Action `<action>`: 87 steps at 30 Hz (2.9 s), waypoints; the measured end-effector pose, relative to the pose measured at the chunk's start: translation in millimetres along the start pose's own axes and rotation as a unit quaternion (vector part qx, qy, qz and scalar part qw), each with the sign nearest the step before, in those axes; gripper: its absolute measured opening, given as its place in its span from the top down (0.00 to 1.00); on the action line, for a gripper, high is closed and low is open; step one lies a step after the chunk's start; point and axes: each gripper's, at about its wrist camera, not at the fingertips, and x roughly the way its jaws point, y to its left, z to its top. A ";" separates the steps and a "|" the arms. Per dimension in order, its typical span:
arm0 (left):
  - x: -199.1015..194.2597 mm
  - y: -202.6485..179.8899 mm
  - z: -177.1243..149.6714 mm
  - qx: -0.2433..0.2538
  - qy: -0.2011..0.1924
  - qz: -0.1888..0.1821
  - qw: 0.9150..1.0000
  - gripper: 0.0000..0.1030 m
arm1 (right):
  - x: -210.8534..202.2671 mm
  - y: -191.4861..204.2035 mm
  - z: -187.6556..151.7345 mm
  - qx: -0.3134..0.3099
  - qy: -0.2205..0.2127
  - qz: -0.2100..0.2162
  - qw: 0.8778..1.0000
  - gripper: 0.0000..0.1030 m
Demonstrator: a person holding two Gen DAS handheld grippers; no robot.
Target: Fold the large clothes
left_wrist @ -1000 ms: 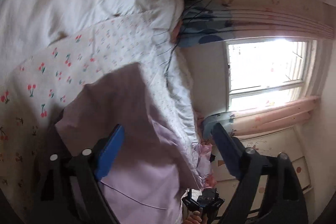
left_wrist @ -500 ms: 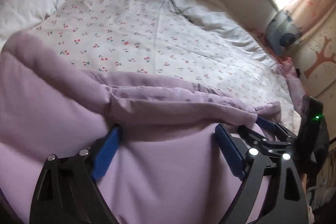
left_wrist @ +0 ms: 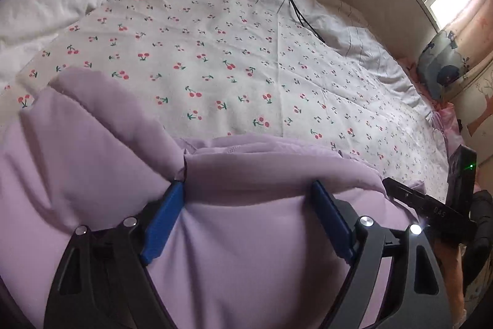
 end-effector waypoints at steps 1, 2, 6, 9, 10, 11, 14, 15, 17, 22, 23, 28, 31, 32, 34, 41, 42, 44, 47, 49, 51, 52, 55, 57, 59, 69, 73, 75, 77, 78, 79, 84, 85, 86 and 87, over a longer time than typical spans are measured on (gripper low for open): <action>1.7 -4.8 0.8 0.013 0.005 0.015 1.000 0.21 | 3.1 1.1 1.5 -0.003 0.011 -0.009 1.000 0.06; 0.1 -7.7 1.9 0.022 0.011 0.023 0.999 0.21 | 1.6 2.0 3.2 -0.007 0.021 -0.016 1.000 0.07; -64.8 -8.9 -5.8 0.007 -0.020 -0.018 1.000 0.21 | -62.3 14.3 -5.8 -0.012 -0.012 0.000 1.000 0.07; -130.0 -7.8 -38.5 0.026 -0.087 -0.030 0.995 0.20 | -132.3 26.1 -42.6 -0.059 -0.087 -0.009 0.994 0.07; -139.5 -5.1 -48.7 0.031 -0.100 -0.021 0.994 0.17 | -146.3 21.1 -59.4 -0.066 -0.101 -0.017 0.993 0.07; -143.1 0.9 -57.6 0.033 -0.104 -0.013 0.994 0.17 | -150.9 15.1 -70.5 -0.067 -0.109 -0.028 0.991 0.07; -114.3 39.5 -76.5 0.003 -0.072 -0.005 0.997 0.17 | -113.0 -36.2 -102.8 -0.050 -0.089 -0.064 0.993 0.06; -101.2 54.5 -82.4 -0.013 -0.073 -0.036 0.997 0.17 | -103.2 -53.4 -112.1 -0.031 -0.099 -0.020 0.994 0.06; -95.2 54.8 -83.4 -0.011 -0.080 -0.024 0.996 0.17 | -107.4 -57.9 -116.8 -0.026 -0.121 -0.013 0.992 0.06; -130.6 42.1 -80.6 -0.002 -0.083 0.002 0.997 0.17 | -134.3 -38.7 -112.6 -0.048 -0.078 -0.053 0.994 0.07; -153.5 46.9 -87.2 -0.011 -0.099 -0.015 0.995 0.17 | -154.3 -34.7 -120.7 -0.049 -0.097 -0.033 0.994 0.07; -236.7 96.4 -145.8 -0.052 -0.124 -0.024 0.991 0.17 | -195.7 -30.7 -190.0 -0.091 -0.081 -0.057 0.991 0.07; -250.7 135.7 -191.7 -0.107 -0.085 -0.029 0.990 0.17 | -190.8 -64.4 -224.3 -0.065 -0.039 -0.040 0.996 0.07; -254.5 145.9 -207.6 -0.125 -0.073 -0.035 0.989 0.17 | -201.7 -77.8 -232.0 -0.032 -0.045 -0.027 0.998 0.07; -257.6 155.2 -234.3 -0.144 -0.059 -0.058 0.986 0.17 | -233.0 -104.0 -257.1 0.040 -0.081 0.037 0.995 0.07; -211.8 132.6 -270.6 -0.189 0.002 -0.192 0.963 0.17 | -231.7 -164.8 -308.2 0.233 -0.044 0.249 0.939 0.07; -204.0 129.7 -270.0 -0.199 0.007 -0.199 0.960 0.17 | -227.6 -161.3 -310.9 0.236 -0.042 0.260 0.935 0.06; -186.0 126.4 -269.6 -0.230 0.015 -0.217 0.949 0.17 | -224.4 -153.3 -305.4 0.230 -0.047 0.259 0.937 0.06; -166.5 125.7 -267.8 -0.264 0.009 -0.226 0.938 0.17 | -213.9 -149.9 -297.1 0.230 -0.039 0.228 0.945 0.06; -160.7 129.9 -268.2 -0.290 0.002 -0.229 0.929 0.17 | -210.9 -144.6 -293.4 0.229 -0.043 0.203 0.951 0.06; -156.8 132.1 -263.9 -0.303 -0.004 -0.228 0.925 0.16 | -209.9 -141.2 -288.2 0.232 -0.048 0.200 0.951 0.06; -156.1 130.6 -260.1 -0.305 -0.008 -0.228 0.925 0.16 | -209.4 -139.8 -285.7 0.236 -0.053 0.208 0.948 0.06; -173.1 112.3 -242.3 -0.255 -0.039 -0.231 0.938 0.29 | -222.4 -139.7 -288.4 0.242 -0.107 0.267 0.927 0.25; -187.1 102.0 -235.9 -0.226 -0.055 -0.235 0.944 0.39 | -244.5 -129.1 -287.9 0.207 -0.148 0.274 0.928 0.46; -190.0 103.2 -232.6 -0.219 -0.056 -0.228 0.947 0.42 | -255.0 -127.3 -288.1 0.197 -0.161 0.289 0.923 0.47; -146.1 117.5 -227.8 -0.299 -0.020 -0.202 0.933 0.30 | -195.1 -142.4 -283.9 0.266 -0.111 0.272 0.918 0.48; -172.1 90.7 -209.1 -0.237 -0.044 -0.215 0.946 0.58 | -224.4 -124.2 -263.8 0.218 -0.149 0.289 0.920 0.65; -193.6 78.1 -208.5 -0.214 -0.057 -0.231 0.947 0.60 | -246.6 -115.0 -262.5 0.192 -0.164 0.298 0.921 0.65; -211.3 71.3 -216.2 -0.194 -0.065 -0.243 0.948 0.60 | -271.0 -109.8 -273.2 0.167 -0.179 0.300 0.922 0.65; -215.4 72.0 -225.5 -0.191 -0.064 -0.246 0.948 0.60 | -278.4 -110.9 -282.1 0.164 -0.183 0.299 0.922 0.64; -212.7 74.5 -235.0 -0.193 -0.058 -0.240 0.950 0.55 | -277.4 -116.0 -294.5 0.170 -0.179 0.294 0.923 0.58; -156.6 110.7 -281.9 -0.285 -0.006 -0.230 0.930 0.24 | -218.7 -166.5 -341.9 0.272 -0.073 0.293 0.914 0.45; -161.6 110.7 -282.9 -0.287 -0.014 -0.230 0.930 0.24 | -230.2 -170.3 -348.8 0.277 -0.094 0.287 0.912 0.43; -167.6 108.6 -281.2 -0.284 -0.026 -0.217 0.934 0.18 | -248.6 -171.6 -352.9 0.271 -0.126 0.263 0.917 0.43; -171.4 107.3 -278.4 -0.282 -0.037 -0.208 0.936 0.15 | -266.5 -171.7 -354.5 0.263 -0.155 0.241 0.921 0.42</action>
